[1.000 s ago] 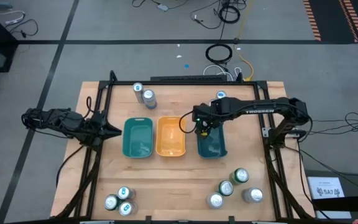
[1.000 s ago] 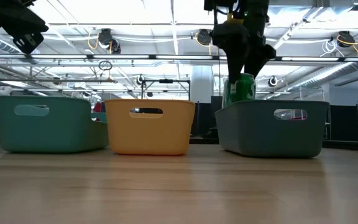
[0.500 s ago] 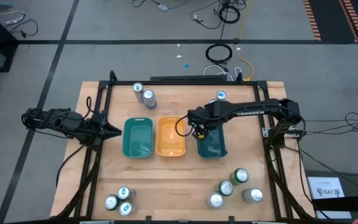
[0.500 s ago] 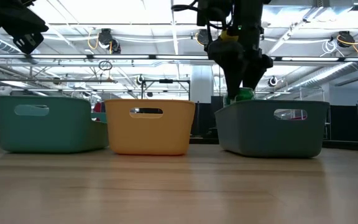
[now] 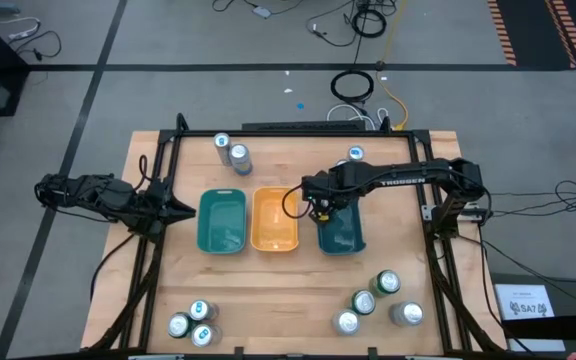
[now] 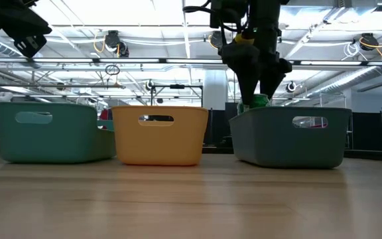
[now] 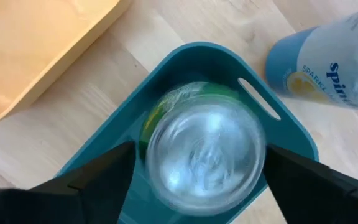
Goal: Sort soda cans
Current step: Put the green soda can into the blue bin
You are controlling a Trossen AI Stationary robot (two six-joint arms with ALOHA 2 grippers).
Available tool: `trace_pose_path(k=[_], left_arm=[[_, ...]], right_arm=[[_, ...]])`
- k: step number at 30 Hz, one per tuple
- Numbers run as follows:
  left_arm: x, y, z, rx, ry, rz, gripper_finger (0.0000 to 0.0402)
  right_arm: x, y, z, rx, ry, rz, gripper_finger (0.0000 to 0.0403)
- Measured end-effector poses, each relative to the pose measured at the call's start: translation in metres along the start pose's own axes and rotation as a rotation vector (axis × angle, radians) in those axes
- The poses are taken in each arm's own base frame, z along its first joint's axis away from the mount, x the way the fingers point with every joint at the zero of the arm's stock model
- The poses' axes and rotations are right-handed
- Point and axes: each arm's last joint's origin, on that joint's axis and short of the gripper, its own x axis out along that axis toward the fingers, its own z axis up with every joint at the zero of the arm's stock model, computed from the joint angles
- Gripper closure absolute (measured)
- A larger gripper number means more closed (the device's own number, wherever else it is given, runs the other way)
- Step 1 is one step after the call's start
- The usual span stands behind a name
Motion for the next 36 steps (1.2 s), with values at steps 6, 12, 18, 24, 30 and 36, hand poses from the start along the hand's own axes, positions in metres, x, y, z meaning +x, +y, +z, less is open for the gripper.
trace_pose_path(k=[6,12,18,24,30,36], left_arm=[[0.000,0.000,0.000,0.000,0.000,0.000,0.0343],[0.000,0.000,0.000,0.000,0.000,0.000,0.0343],[0.000,0.000,0.000,0.001,0.000,0.000,0.0343],[0.000,0.000,0.000,0.005,0.000,0.000,0.0343],[0.000,0.000,0.000,0.000,0.000,0.000,0.0343],[0.000,0.000,0.000,0.000,0.000,0.000,0.0343]], right_arm=[[0.000,0.000,-0.001,-0.003,0.004,-0.005,0.0022],[-0.006,-0.004,-0.003,-0.023,0.007,-0.008,0.0007],[-0.045,-0.010,-0.018,0.013,-0.082,0.071,0.0011],[-0.081,-0.011,-0.050,0.018,-0.115,0.135,0.0011],[-0.091,-0.002,-0.082,-0.073,-0.106,0.046,0.0012],[-0.095,0.006,-0.113,-0.051,-0.048,-0.012,0.0012]])
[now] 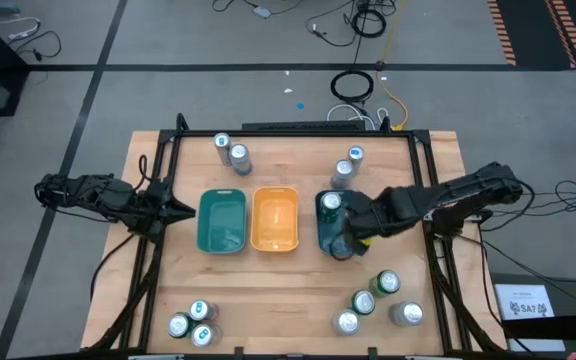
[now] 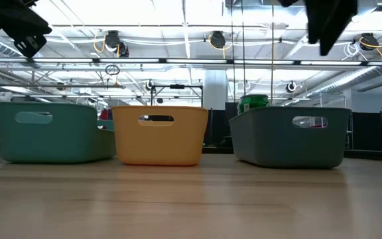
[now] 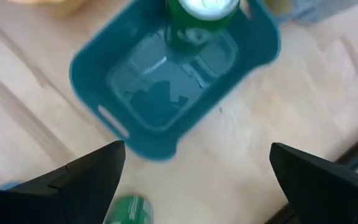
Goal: Sort soda cans
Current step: Put the green soda can into the blue bin
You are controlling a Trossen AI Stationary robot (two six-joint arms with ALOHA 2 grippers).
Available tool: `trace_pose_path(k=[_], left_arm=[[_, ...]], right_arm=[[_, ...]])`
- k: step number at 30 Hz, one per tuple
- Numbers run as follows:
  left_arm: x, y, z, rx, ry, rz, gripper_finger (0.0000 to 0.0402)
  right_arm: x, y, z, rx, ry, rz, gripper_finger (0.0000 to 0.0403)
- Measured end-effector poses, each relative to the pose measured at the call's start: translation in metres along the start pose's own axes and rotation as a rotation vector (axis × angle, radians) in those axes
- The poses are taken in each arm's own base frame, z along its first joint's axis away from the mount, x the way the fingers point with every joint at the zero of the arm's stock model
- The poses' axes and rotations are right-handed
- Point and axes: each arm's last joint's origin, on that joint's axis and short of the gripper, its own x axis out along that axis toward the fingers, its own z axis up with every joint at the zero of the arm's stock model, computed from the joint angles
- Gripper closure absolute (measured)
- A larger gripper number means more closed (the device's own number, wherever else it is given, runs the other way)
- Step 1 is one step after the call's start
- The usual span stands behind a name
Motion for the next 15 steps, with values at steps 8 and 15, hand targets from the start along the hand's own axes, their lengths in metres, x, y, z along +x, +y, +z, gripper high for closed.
trace_pose_path(k=[8,15], left_arm=[[0.000,0.000,0.000,0.000,0.000,0.000,0.0343],[0.000,0.000,0.000,-0.001,0.000,0.000,0.0343]], right_arm=[[-0.011,0.019,-0.039,0.077,-0.040,0.002,0.0012],[-0.021,0.024,-0.084,0.192,0.056,-0.029,0.0012]])
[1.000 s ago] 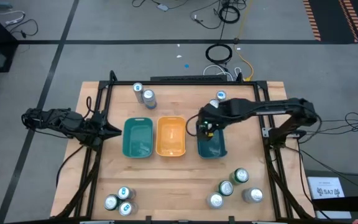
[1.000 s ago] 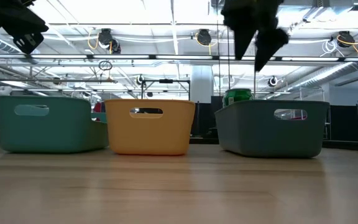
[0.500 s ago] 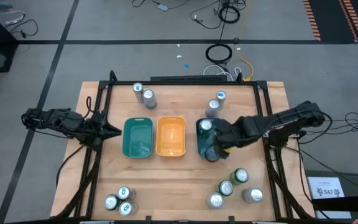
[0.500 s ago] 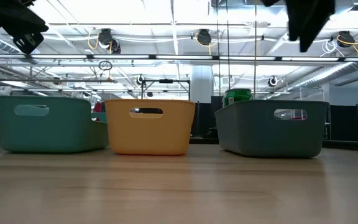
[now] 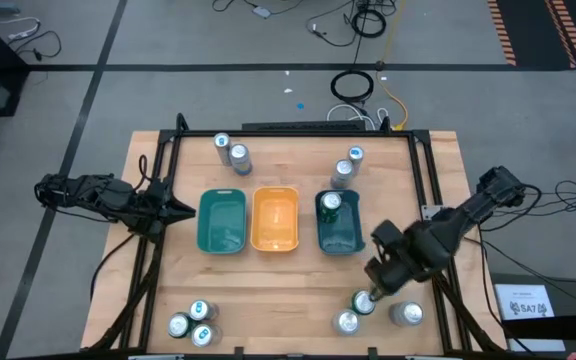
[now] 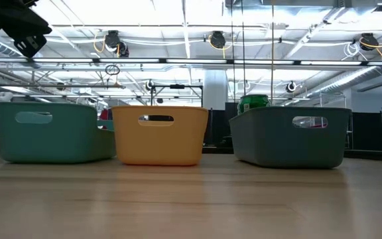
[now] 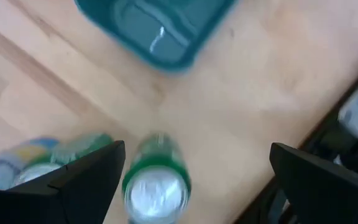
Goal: Sort soda cans
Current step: Put the green soda can into the blue bin
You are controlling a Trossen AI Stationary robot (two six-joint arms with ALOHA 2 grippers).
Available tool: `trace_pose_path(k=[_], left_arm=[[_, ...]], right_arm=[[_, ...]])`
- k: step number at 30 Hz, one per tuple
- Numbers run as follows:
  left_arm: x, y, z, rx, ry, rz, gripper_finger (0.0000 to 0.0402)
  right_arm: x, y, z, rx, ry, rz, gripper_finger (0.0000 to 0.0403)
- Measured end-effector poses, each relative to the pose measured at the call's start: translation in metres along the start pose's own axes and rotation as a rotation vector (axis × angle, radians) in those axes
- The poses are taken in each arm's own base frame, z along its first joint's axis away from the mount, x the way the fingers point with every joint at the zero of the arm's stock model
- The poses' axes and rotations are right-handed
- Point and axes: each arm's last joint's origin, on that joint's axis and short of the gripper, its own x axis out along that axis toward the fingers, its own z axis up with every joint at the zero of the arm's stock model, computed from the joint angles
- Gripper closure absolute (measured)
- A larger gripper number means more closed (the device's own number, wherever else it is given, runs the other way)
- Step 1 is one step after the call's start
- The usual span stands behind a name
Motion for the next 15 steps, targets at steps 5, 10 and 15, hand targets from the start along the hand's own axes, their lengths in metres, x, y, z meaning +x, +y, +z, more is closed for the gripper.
trace_pose_path(k=[5,10,15], left_arm=[[0.000,0.000,0.000,0.000,0.000,0.001,0.0343],[0.000,0.000,0.000,0.000,-0.001,0.000,0.0343],[0.000,0.000,0.000,-0.001,0.000,0.000,0.0343]], right_arm=[[-0.004,0.001,-0.023,0.122,0.022,0.024,0.0012],[0.003,0.000,-0.040,0.184,0.016,0.020,0.0012],[0.025,0.009,-0.053,0.191,0.061,0.080,0.0012]])
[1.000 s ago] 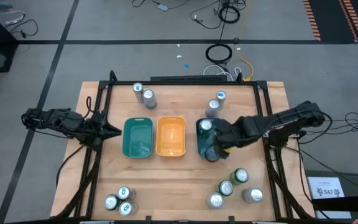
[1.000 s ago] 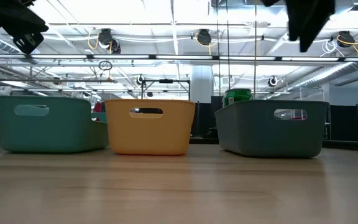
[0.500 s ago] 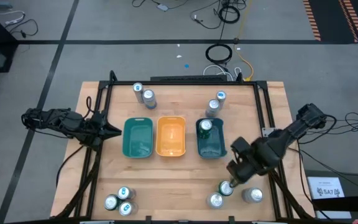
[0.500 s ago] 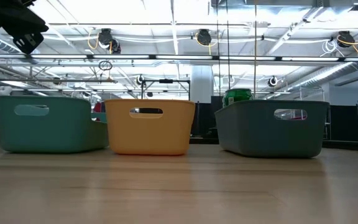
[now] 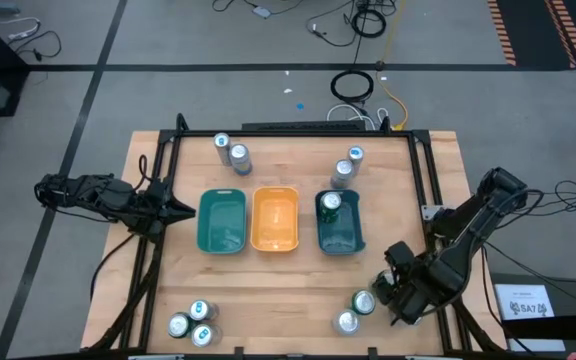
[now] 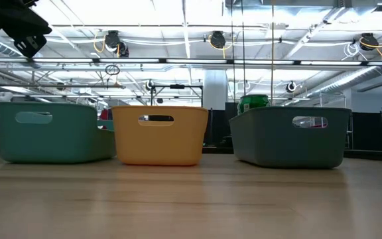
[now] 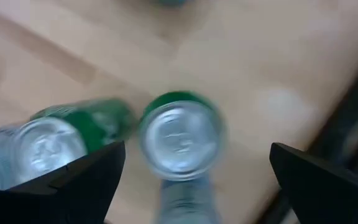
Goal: Sort soda cans
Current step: Put the green soda can into the blue bin
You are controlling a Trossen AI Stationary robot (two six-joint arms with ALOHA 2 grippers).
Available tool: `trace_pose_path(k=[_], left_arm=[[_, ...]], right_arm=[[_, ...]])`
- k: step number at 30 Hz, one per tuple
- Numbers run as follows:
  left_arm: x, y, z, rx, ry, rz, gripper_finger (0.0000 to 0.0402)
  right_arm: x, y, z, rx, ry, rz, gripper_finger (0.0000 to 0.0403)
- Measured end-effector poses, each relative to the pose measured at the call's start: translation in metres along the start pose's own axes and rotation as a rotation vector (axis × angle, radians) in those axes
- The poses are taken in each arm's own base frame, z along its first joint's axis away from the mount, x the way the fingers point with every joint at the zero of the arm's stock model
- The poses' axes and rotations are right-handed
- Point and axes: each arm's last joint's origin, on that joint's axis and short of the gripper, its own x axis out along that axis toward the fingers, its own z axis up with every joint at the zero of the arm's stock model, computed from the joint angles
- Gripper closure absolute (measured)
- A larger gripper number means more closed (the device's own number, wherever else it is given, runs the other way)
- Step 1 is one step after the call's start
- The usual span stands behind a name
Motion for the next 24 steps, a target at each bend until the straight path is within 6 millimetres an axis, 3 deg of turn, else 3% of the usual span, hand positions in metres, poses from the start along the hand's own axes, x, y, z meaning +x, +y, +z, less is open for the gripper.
trace_pose_path(k=[7,18,24], left_arm=[[0.000,0.000,0.000,-0.001,0.000,0.000,0.0343],[0.000,0.000,0.000,-0.002,-0.003,-0.001,0.0343],[0.000,0.000,0.000,-0.002,-0.004,-0.002,0.0343]], right_arm=[[0.010,0.001,-0.002,0.006,0.012,0.015,0.0012],[0.050,-0.002,-0.009,-0.008,0.081,0.018,0.0014],[0.056,-0.004,-0.006,-0.003,0.073,0.001,0.0071]])
